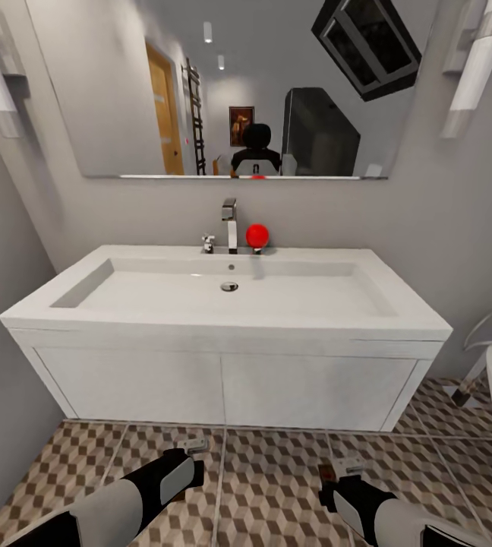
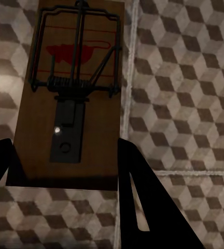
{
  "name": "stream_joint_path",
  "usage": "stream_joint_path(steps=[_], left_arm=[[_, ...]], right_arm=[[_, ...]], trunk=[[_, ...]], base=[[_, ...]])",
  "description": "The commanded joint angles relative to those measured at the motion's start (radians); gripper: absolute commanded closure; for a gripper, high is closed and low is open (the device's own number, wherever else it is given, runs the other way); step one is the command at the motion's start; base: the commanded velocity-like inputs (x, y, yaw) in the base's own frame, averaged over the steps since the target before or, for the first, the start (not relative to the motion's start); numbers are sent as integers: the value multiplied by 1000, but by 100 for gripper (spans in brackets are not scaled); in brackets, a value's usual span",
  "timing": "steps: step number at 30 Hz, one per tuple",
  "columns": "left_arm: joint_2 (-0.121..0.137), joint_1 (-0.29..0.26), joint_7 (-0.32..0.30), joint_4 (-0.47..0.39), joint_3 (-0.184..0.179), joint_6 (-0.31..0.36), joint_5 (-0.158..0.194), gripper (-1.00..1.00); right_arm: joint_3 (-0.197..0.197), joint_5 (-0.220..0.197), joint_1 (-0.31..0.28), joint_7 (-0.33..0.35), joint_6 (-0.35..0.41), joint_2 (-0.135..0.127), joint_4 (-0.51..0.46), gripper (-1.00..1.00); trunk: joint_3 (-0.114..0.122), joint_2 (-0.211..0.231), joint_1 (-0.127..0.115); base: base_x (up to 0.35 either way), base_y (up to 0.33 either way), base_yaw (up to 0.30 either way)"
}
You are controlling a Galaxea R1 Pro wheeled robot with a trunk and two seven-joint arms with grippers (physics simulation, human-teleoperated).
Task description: Take the four mousetraps from the cabinet in the bathroom and place them on the bathroom floor. Make sure all four end up on the same floor surface, and ensure that at least two of them are either under or directly next to the same bathroom sink.
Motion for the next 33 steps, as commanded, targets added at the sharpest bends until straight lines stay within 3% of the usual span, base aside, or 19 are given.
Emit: stream_joint_path(steps=[1,33], left_arm=[[0,-1,5,-2,-6,4,3,100],[0,-1,5,-2,-6,4,4,100]], right_arm=[[8,-10,-1,-7,4,0,-2,100],[9,-8,0,-7,1,-2,-2,100]], trunk=[[-4,-8,4],[-104,-232,126]], base=[[0,0,0],[0,0,0]])
